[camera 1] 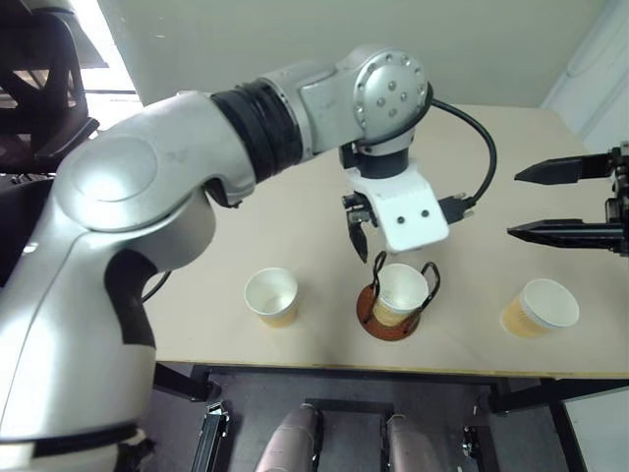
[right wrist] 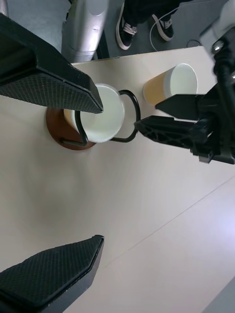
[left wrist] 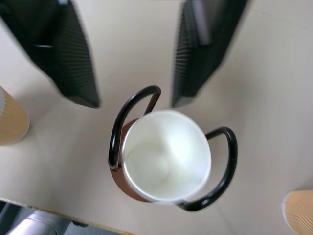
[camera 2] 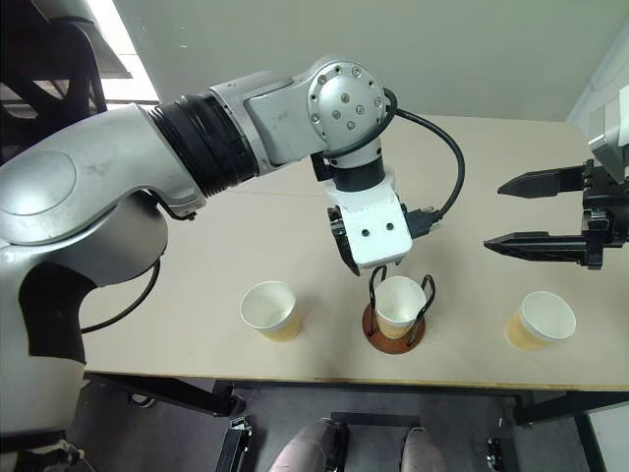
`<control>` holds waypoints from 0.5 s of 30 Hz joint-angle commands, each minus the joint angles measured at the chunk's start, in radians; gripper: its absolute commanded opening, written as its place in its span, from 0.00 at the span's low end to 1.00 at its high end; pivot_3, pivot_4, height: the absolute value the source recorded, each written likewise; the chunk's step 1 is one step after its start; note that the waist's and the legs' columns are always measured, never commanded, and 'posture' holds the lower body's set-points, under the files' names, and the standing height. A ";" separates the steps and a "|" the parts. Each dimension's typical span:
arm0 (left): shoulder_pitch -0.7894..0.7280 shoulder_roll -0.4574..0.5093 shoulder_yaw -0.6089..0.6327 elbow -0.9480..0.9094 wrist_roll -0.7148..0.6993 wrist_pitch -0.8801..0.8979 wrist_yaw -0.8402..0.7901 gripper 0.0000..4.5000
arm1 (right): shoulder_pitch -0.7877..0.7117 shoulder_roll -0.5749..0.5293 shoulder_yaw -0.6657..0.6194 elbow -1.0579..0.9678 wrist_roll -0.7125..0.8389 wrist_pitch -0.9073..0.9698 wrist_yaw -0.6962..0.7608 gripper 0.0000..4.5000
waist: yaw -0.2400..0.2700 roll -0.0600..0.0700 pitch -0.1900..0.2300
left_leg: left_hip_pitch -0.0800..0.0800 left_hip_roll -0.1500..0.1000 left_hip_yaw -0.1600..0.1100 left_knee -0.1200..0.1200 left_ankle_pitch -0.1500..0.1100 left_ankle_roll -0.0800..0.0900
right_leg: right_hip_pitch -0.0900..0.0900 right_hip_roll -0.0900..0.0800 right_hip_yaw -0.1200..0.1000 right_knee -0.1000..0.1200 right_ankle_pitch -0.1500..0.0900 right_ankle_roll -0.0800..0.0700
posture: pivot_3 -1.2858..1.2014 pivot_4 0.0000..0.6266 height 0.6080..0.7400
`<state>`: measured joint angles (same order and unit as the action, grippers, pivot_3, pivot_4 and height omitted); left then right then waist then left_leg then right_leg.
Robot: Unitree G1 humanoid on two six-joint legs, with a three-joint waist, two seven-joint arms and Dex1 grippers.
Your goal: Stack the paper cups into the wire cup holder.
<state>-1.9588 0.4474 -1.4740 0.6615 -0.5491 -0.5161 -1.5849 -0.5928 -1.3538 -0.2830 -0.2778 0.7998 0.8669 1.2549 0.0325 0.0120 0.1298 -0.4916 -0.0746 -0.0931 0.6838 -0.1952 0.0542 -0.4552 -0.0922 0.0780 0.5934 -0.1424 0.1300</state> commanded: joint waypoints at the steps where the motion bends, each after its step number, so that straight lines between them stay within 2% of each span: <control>1: 0.006 -0.019 0.066 0.032 0.009 -0.005 -0.030 0.90 | -0.001 -0.010 -0.040 -0.002 -0.005 -0.012 -0.008 0.90 | 0.000 0.000 0.000 | 0.000 0.000 0.000 0.000 0.000 0.000 | 0.000 0.000 0.000 0.000 0.000 0.000 | 0.52 0.24 1.00; 2: 0.029 -0.030 0.120 0.054 0.003 0.021 -0.030 0.99 | -0.001 -0.009 -0.038 -0.001 -0.007 -0.013 -0.011 0.90 | 0.001 0.000 0.000 | 0.000 0.000 0.000 0.000 0.000 0.000 | 0.000 0.000 0.000 0.000 0.000 0.000 | 0.52 0.24 1.00; 4: 0.068 -0.040 0.207 0.079 -0.008 0.068 -0.030 1.00 | 0.002 -0.007 -0.039 0.000 -0.007 -0.008 -0.022 0.90 | 0.001 0.000 0.000 | 0.001 0.000 0.000 0.001 0.000 0.000 | 0.001 0.000 0.000 0.000 0.000 0.000 | 0.52 0.24 1.00; 10: 0.203 0.050 0.467 0.136 0.003 0.231 -0.030 1.00 | 0.013 0.032 -0.090 -0.053 0.104 0.148 -0.131 0.90 | -0.006 0.002 -0.001 | 0.002 0.000 0.001 0.001 0.001 0.000 | 0.001 0.000 0.000 0.001 0.001 -0.001 | 0.52 0.24 1.00; 13: 0.277 0.152 0.544 0.100 -0.021 0.348 -0.030 1.00 | 0.041 0.028 -0.111 -0.093 0.144 0.224 -0.165 0.90 | -0.007 0.004 -0.001 | 0.003 0.001 0.001 0.000 0.002 -0.001 | 0.000 0.001 -0.001 0.002 0.002 -0.001 | 0.52 0.24 1.00; 15: 0.320 0.239 0.558 0.003 -0.072 0.449 -0.030 1.00 | 0.069 0.008 -0.124 -0.109 0.159 0.263 -0.161 0.90 | -0.008 0.004 -0.001 | 0.003 0.001 0.001 -0.001 0.002 -0.001 | 0.000 0.001 -0.003 0.001 0.001 -0.002 | 0.52 0.24 1.00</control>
<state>-1.6447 0.6392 -0.9533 0.7410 -0.5693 -0.1525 -1.5859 -0.5312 -1.3170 -0.3526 -0.3640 0.9318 1.0978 1.0975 0.0245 0.0158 0.1285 -0.4888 -0.0738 -0.0924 0.6833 -0.1930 0.0526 -0.4557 -0.0907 0.0724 0.5948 -0.1428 0.1262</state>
